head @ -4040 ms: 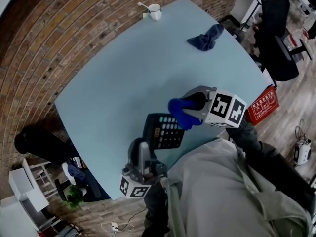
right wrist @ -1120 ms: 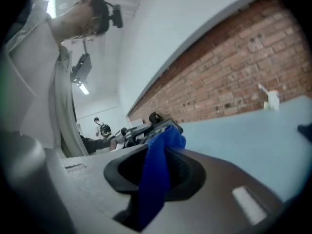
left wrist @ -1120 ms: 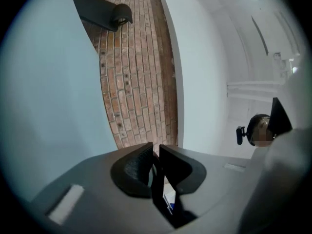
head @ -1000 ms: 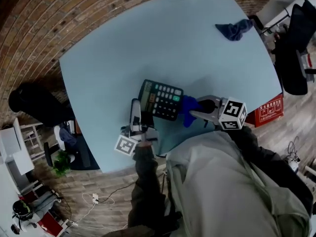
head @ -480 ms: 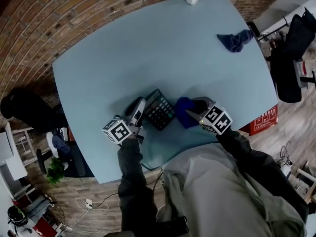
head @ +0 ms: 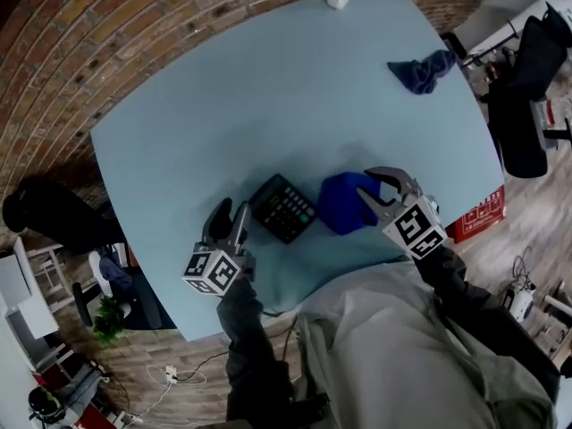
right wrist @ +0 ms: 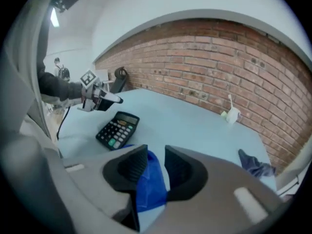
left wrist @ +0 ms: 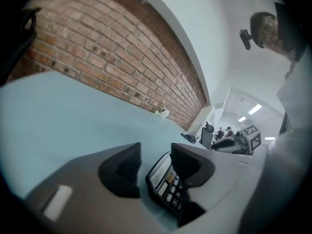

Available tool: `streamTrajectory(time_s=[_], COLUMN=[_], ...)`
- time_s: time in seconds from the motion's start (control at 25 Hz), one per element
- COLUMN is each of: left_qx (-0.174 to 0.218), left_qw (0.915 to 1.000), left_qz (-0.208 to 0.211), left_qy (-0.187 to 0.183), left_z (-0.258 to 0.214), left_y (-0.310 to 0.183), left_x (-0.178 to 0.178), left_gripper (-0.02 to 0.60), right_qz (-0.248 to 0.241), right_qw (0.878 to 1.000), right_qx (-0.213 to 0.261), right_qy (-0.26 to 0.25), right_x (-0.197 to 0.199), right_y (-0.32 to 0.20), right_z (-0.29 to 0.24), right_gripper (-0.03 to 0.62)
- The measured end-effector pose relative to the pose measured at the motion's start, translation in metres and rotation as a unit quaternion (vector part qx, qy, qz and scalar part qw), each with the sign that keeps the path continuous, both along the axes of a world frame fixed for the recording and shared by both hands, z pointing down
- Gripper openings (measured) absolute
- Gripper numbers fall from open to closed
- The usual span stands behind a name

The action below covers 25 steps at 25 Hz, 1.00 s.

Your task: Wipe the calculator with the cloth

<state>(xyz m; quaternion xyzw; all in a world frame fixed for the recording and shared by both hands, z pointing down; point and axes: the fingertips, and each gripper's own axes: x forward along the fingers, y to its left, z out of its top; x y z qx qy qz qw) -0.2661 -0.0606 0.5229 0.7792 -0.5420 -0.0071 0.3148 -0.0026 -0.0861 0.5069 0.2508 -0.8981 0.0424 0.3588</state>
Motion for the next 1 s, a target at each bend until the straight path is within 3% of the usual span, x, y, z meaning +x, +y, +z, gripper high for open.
streamTrajectory(time_s=[0.04,0.12,0.16,0.32,0.6,0.84,1.0], left_qx=[0.018,0.056,0.066,0.070,0.065,0.082,0.098], left_qw=[0.9997,0.9980,0.9971,0.9929,0.9848,0.9779,0.9672], left_qz=[-0.011,-0.028,-0.031,-0.059,-0.112,-0.138,-0.166], left_qy=[-0.015,0.003,0.025,0.076,0.115,0.134,0.166], left_z=[-0.011,-0.036,-0.044,-0.050,-0.036,-0.046,-0.050], left_y=[0.005,0.016,0.022,0.047,0.081,0.099,0.112], left_x=[-0.003,0.003,0.011,0.039,0.074,0.073,0.073], left_gripper=[0.151,0.003,0.003,0.003,0.003,0.003,0.003], right_qz=[-0.012,-0.036,-0.045,-0.069,-0.076,-0.063,-0.062], right_qw=[1.000,0.995,0.991,0.976,0.969,0.971,0.967], right_qx=[0.002,-0.017,-0.033,-0.086,-0.121,-0.129,-0.146], right_qy=[-0.028,-0.094,-0.125,-0.185,-0.200,-0.193,-0.197], right_x=[-0.006,-0.025,-0.035,-0.062,-0.059,-0.045,-0.036], right_y=[0.006,0.023,0.033,0.066,0.091,0.099,0.104], right_z=[-0.013,-0.035,-0.043,-0.049,-0.036,-0.030,-0.027], right_gripper=[0.108,0.059,0.011,0.002,0.002,0.002,0.002])
